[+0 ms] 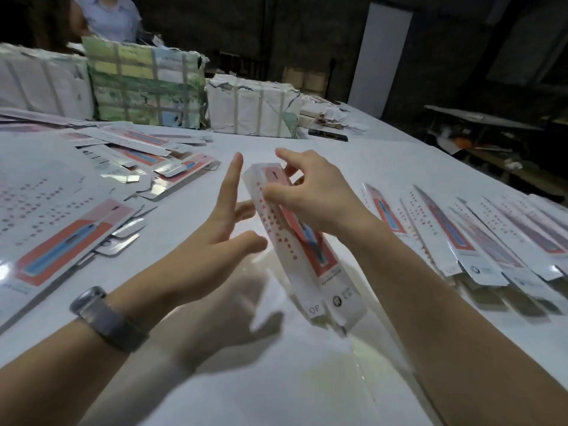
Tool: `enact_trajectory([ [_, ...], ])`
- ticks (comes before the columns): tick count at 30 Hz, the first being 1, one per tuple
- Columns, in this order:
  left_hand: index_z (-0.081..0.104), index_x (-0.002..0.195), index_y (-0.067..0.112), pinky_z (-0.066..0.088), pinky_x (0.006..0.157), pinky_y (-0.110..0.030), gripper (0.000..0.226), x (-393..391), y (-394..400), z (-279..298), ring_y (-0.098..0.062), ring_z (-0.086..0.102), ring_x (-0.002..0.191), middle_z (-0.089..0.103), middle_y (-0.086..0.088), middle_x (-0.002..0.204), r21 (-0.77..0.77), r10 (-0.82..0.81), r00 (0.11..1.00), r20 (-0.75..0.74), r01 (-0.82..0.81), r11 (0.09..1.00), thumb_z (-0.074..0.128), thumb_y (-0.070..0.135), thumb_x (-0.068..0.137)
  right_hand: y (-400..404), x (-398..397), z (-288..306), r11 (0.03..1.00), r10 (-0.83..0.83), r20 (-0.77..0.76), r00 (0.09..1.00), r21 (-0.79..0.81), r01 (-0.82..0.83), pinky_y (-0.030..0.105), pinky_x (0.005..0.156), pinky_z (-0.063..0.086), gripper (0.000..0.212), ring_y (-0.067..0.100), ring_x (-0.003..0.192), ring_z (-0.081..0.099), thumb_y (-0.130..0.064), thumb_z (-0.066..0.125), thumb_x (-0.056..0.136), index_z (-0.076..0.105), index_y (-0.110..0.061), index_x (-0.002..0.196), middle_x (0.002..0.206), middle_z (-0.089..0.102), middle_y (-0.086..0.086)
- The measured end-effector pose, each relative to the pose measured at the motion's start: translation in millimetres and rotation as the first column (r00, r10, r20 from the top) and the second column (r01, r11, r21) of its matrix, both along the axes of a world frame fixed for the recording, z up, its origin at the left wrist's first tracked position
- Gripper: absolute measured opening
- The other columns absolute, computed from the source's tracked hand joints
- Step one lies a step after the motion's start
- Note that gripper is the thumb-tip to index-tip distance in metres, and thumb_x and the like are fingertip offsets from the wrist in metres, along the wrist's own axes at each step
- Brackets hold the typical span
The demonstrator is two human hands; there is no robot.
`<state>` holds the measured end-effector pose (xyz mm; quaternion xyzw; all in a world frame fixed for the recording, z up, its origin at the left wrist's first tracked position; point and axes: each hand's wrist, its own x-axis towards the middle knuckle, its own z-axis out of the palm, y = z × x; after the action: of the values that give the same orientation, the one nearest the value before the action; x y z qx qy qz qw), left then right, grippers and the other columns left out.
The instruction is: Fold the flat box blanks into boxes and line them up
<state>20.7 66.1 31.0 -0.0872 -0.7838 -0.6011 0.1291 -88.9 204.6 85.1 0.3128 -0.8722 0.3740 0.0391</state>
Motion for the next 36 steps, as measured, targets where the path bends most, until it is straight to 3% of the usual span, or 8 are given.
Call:
enact_trajectory([
  [6, 0.065, 0.106, 0.059, 0.050, 0.083, -0.042, 0.042, -9, -19, -4, -0.004, 0.064, 0.107, 0.071, 0.017, 0.108, -0.015, 0.241, 0.971, 0.003, -0.241, 0.971, 0.059, 0.047, 0.066, 77, -69, 18, 0.811, -0.508, -0.135, 0.851, 0.257, 0.525, 0.034, 0.080, 0.044, 0.046, 0.024, 0.101, 0.057, -0.044, 0.061, 0.080, 0.061, -0.020, 0.120, 0.122, 0.061, 0.004],
  [11, 0.066, 0.100, 0.026, 0.050, 0.084, -0.045, 0.046, -27, -25, -9, -0.026, 0.060, 0.103, 0.069, -0.007, 0.108, -0.085, 0.283, 0.953, 0.113, -0.274, 0.958, 0.047, -0.015, 0.096, 114, -102, -7, 0.698, -0.614, -0.109, 0.781, 0.386, 0.603, 0.036, 0.080, 0.043, 0.024, 0.034, 0.115, 0.050, -0.031, 0.060, 0.088, 0.054, -0.015, 0.106, 0.116, 0.059, 0.011],
  [16, 0.064, 0.095, 0.024, 0.049, 0.079, -0.037, 0.047, -41, -45, -13, -0.029, 0.054, 0.107, 0.064, -0.020, 0.118, -0.201, 0.296, 0.928, 0.224, -0.253, 0.946, 0.047, -0.019, 0.095, 114, -110, -10, 0.653, -0.617, -0.280, 0.736, 0.340, 0.677, 0.041, 0.089, 0.041, 0.033, 0.030, 0.119, 0.042, -0.027, 0.060, 0.093, 0.057, -0.019, 0.126, 0.129, 0.048, 0.007],
  [21, 0.068, 0.093, 0.050, 0.047, 0.097, -0.050, 0.027, -20, -52, -23, -0.016, 0.060, 0.103, 0.067, 0.011, 0.111, -0.513, 0.430, 0.902, -0.031, -0.384, 0.768, 0.056, 0.039, 0.071, 64, -82, -12, 0.867, -0.387, -0.331, 0.861, 0.186, 0.462, 0.033, 0.074, 0.038, 0.025, 0.024, 0.105, 0.052, -0.021, 0.056, 0.089, 0.068, -0.023, 0.111, 0.112, 0.059, -0.001],
  [25, 0.061, 0.116, 0.045, 0.048, 0.093, -0.055, 0.058, -22, -81, -12, -0.036, 0.059, 0.107, 0.063, -0.009, 0.126, -0.801, 0.637, 0.770, -0.026, -0.397, 0.448, 0.042, 0.062, 0.064, 22, -36, -16, 0.984, -0.143, -0.266, 0.953, 0.065, 0.165, 0.030, 0.069, 0.040, 0.020, 0.017, 0.085, 0.058, -0.026, 0.058, 0.086, 0.070, -0.030, 0.100, 0.081, 0.061, -0.013],
  [27, 0.049, 0.137, 0.038, 0.035, 0.105, -0.064, 0.064, -17, -93, -9, -0.042, 0.037, 0.135, 0.048, -0.005, 0.147, -0.915, 0.750, 0.655, 0.093, -0.240, 0.324, 0.048, 0.062, 0.077, 5, -14, -21, 0.998, 0.011, -0.219, 0.976, 0.055, 0.001, 0.031, 0.073, 0.046, 0.019, 0.010, 0.074, 0.054, -0.022, 0.059, 0.087, 0.071, -0.029, 0.100, 0.073, 0.060, -0.014],
  [30, 0.043, 0.135, 0.034, 0.025, 0.108, -0.068, 0.053, -11, -103, -7, -0.043, 0.021, 0.144, 0.041, -0.002, 0.147, -0.931, 0.822, 0.531, 0.206, -0.151, 0.331, 0.050, 0.047, 0.084, -13, 11, -32, 0.982, 0.184, -0.167, 0.969, 0.081, -0.172, 0.034, 0.079, 0.050, 0.020, 0.004, 0.068, 0.050, -0.018, 0.061, 0.089, 0.072, -0.028, 0.102, 0.072, 0.060, -0.015],
  [36, 0.059, 0.108, 0.029, 0.046, 0.085, -0.044, 0.026, -4, -108, -8, -0.035, 0.054, 0.111, 0.050, 0.001, 0.095, -0.968, 0.766, 0.639, 0.073, -0.140, 0.210, 0.057, 0.030, 0.082, -27, 28, -49, 0.956, 0.293, -0.155, 0.944, 0.014, -0.294, 0.029, 0.073, 0.048, 0.018, 0.001, 0.064, 0.051, -0.016, 0.064, 0.088, 0.073, -0.028, 0.096, 0.065, 0.057, -0.020],
])
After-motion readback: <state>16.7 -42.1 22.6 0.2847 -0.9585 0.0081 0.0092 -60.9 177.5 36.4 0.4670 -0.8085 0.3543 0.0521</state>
